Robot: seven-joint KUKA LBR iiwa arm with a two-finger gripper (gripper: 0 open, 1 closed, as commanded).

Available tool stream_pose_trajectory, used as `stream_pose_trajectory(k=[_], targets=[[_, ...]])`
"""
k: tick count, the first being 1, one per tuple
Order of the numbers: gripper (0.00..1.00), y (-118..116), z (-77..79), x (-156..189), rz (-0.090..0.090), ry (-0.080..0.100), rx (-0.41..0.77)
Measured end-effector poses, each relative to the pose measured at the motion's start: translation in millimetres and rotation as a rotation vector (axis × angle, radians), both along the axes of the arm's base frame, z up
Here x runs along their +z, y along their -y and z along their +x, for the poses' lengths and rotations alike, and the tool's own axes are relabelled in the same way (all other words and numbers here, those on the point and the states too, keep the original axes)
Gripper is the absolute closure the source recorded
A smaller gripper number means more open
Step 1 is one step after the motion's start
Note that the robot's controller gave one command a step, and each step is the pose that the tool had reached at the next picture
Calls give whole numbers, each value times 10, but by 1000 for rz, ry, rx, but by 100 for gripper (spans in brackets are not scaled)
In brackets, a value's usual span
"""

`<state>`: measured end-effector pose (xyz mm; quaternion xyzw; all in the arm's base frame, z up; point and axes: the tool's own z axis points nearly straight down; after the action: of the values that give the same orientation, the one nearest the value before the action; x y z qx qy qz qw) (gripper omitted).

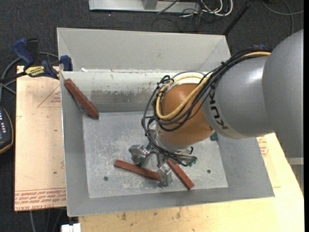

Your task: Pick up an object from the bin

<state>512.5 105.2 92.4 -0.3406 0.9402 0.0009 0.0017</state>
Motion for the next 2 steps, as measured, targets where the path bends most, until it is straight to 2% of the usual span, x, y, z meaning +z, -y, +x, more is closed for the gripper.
stream_pose_trajectory(k=[1,2], targets=[[0,-124,211,-205,0,-1,-43],[100,-121,206,-194,-1,-2,-42]])
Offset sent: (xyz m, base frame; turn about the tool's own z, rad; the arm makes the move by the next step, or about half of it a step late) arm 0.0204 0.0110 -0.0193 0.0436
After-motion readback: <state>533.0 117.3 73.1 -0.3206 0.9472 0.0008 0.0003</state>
